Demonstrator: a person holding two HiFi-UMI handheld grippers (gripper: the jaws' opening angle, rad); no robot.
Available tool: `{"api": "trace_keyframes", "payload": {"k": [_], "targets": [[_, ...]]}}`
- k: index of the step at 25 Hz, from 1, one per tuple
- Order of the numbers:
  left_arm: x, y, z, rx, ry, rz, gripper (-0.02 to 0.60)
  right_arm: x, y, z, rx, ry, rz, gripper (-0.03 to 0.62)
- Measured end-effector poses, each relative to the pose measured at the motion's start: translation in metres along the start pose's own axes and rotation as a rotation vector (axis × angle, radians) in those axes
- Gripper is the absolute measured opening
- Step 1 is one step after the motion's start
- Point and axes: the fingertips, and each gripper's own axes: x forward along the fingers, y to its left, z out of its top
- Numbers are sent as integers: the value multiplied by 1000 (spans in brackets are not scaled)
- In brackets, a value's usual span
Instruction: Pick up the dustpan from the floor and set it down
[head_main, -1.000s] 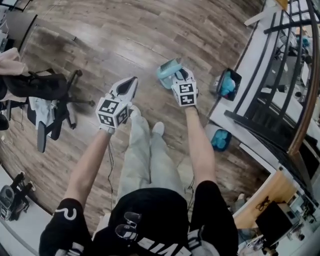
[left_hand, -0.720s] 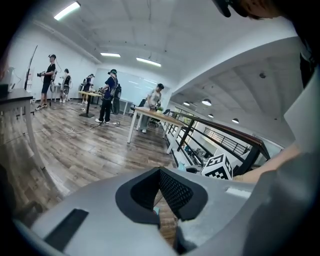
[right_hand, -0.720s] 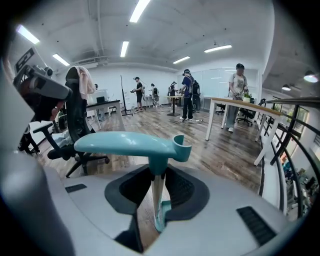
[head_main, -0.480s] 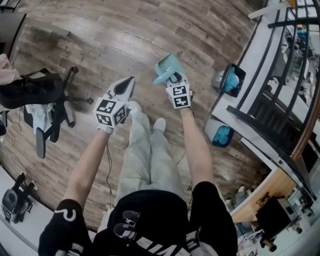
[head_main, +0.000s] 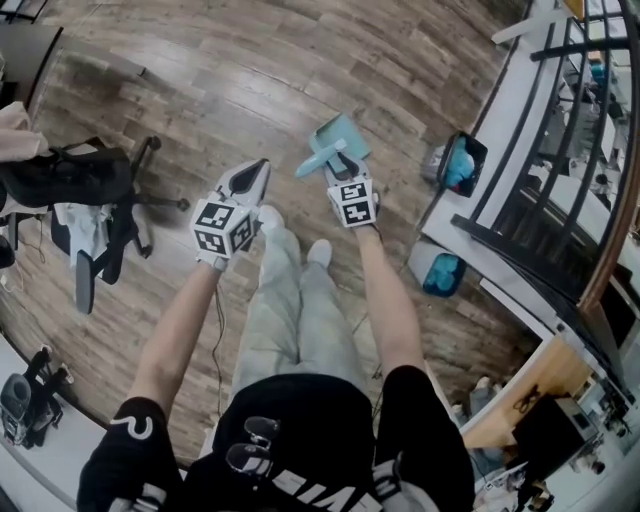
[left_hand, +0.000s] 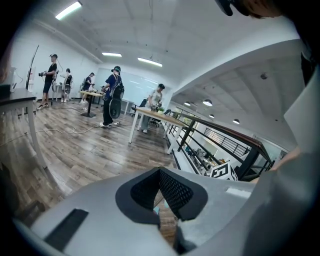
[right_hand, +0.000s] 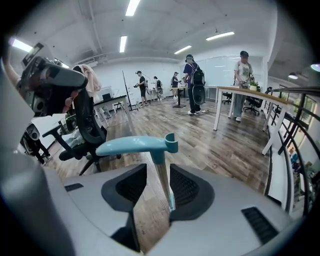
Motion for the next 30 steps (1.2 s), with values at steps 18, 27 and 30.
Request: {"api": "trace_keyframes", "payload": {"k": [18,27,30], "targets": [[-108,-135,98,34,-172,20,-3,-280,19,137,14,-337,-7,-3],[-167,-189,113,55,-218,28,-3,-377,36,154,3,-390,-24,-5],[-176,-199,118,64,-235,32,-3,-392,36,158,-15,-394,-31,-5]]}}
